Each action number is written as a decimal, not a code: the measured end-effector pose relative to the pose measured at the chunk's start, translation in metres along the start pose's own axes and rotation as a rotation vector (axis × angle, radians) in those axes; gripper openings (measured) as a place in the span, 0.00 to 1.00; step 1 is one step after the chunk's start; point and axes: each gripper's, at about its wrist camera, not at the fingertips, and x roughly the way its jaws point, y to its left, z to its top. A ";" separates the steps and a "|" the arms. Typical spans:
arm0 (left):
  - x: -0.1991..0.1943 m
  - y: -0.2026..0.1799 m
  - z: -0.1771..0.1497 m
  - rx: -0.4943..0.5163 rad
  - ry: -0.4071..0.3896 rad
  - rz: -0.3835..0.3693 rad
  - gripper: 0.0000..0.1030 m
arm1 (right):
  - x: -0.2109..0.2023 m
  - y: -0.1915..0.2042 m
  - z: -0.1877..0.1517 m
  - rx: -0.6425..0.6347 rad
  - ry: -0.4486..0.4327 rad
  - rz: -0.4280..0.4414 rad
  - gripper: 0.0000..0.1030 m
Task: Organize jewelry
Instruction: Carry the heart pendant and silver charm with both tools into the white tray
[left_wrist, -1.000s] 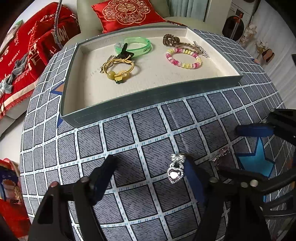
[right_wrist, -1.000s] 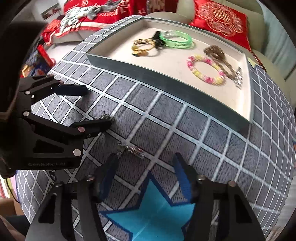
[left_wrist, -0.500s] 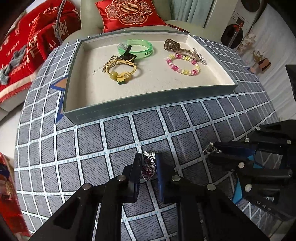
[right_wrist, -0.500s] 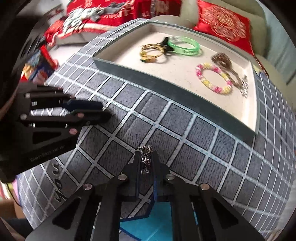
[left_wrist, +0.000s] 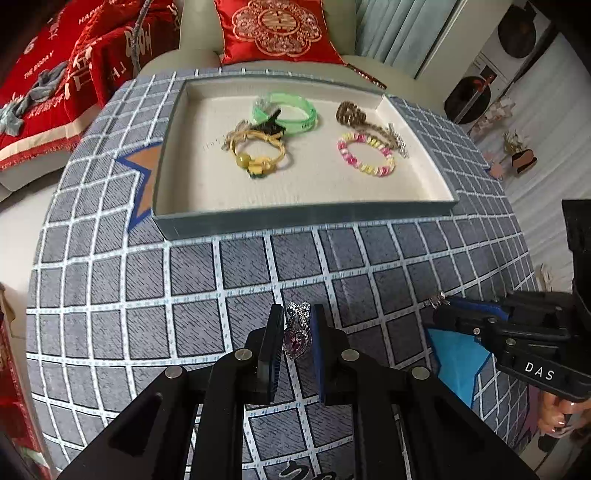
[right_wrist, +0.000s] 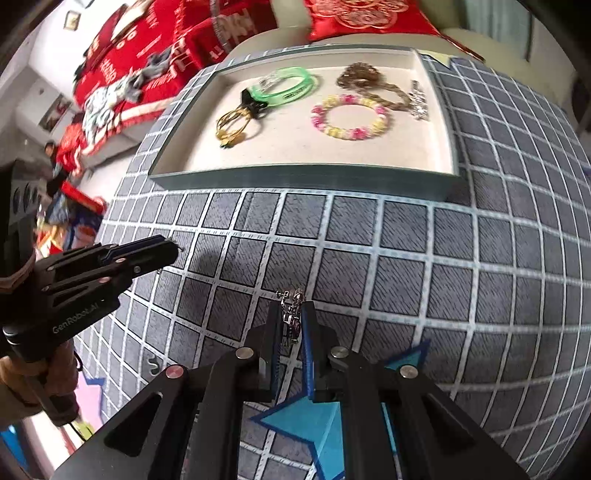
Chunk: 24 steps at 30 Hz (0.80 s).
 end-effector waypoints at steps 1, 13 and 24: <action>-0.003 0.000 0.001 0.002 -0.009 0.003 0.29 | -0.003 -0.002 0.000 0.019 -0.003 0.009 0.11; -0.032 0.008 0.034 -0.029 -0.100 0.017 0.29 | -0.035 -0.011 0.021 0.113 -0.078 0.041 0.11; -0.019 0.019 0.078 -0.056 -0.126 0.033 0.29 | -0.043 -0.022 0.069 0.117 -0.129 0.025 0.11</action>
